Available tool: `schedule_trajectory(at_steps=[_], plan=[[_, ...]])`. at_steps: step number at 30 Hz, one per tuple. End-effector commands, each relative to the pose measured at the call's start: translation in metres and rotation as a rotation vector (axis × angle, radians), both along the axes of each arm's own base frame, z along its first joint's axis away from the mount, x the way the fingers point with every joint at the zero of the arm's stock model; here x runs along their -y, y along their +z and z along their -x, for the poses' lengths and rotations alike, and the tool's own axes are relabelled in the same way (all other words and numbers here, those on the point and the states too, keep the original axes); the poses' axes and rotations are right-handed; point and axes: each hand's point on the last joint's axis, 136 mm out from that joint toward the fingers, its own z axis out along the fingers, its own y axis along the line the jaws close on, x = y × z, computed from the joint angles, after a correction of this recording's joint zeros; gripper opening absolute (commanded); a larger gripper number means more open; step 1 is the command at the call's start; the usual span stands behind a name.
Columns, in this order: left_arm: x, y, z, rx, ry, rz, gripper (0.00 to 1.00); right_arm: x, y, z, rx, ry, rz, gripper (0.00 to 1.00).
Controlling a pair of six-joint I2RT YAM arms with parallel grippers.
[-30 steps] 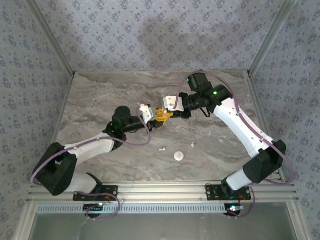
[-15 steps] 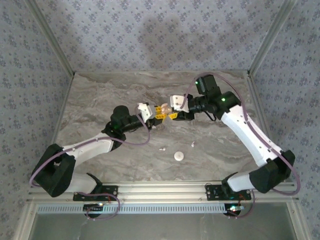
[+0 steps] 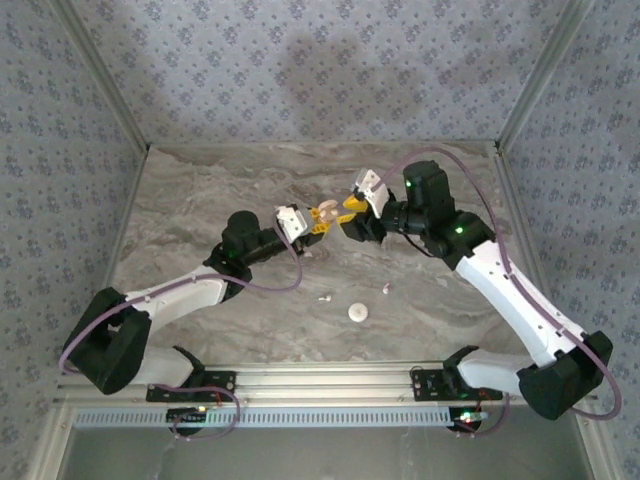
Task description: Insert wireless bluetooth earbuds into charging case
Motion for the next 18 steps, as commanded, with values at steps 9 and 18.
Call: schedule_trajectory(at_steps=[9,18], plan=[[-0.003,0.022,-0.006,0.068,0.040,0.009,0.11,-0.010,-0.009,-0.018,-0.476,-0.479,-0.190,0.52],[-0.002,0.024,-0.005,0.057,0.031,0.021,0.11,-0.010,-0.024,-0.022,-0.495,-0.552,-0.157,0.65]])
